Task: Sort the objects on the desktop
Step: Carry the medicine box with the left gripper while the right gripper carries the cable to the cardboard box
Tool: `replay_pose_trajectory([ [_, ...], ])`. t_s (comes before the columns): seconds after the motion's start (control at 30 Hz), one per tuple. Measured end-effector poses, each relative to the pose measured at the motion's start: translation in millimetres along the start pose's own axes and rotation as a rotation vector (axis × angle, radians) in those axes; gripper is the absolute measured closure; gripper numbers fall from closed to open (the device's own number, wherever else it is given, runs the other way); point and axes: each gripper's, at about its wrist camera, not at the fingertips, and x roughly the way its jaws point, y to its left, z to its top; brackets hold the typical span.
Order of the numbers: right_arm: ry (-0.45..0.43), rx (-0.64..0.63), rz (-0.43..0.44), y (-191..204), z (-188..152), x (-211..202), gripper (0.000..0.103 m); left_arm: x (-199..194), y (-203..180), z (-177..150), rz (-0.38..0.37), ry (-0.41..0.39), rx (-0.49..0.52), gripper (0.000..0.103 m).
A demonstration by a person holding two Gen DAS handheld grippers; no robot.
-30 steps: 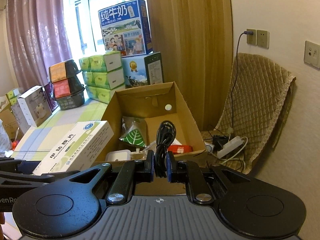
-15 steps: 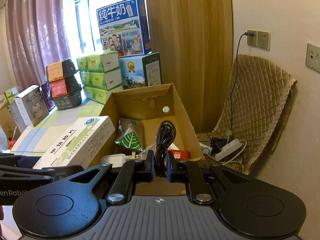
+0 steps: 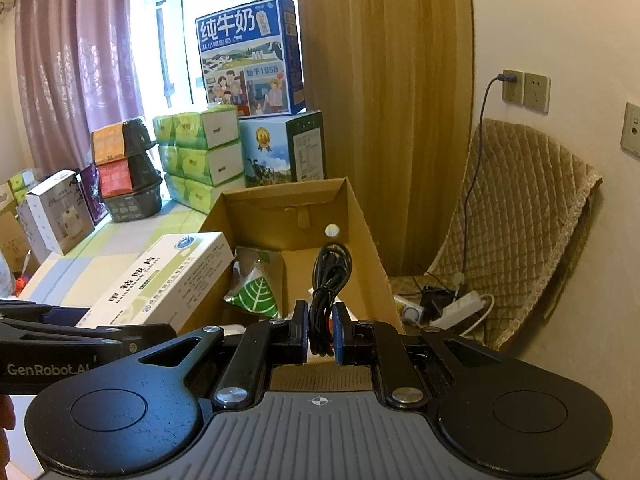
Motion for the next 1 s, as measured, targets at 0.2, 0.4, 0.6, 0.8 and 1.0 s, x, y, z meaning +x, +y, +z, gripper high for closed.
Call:
replay_pose_trajectory([
  [0.2,0.000,-0.008,0.003,0.1,5.6,6.1,0.094,9.8,-0.5,5.8,-0.005,0.007,-0.002,0.036],
  [0.4,0.000,-0.017,0.006,0.1,9.8,13.2,0.094,17.6,2.0,9.0,-0.008,0.014,-0.013,0.036],
  [0.6,0.002,-0.026,0.006,-0.3,14.5,21.6,0.094,23.0,4.2,14.9,-0.007,0.010,-0.018,0.036],
  [0.8,0.001,-0.035,0.006,-1.0,19.8,29.8,0.094,31.2,6.6,20.2,-0.008,0.010,-0.022,0.036],
  [1.0,0.000,-0.039,0.006,-2.2,25.6,39.2,0.094,38.9,9.4,22.2,-0.011,0.018,-0.029,0.036],
])
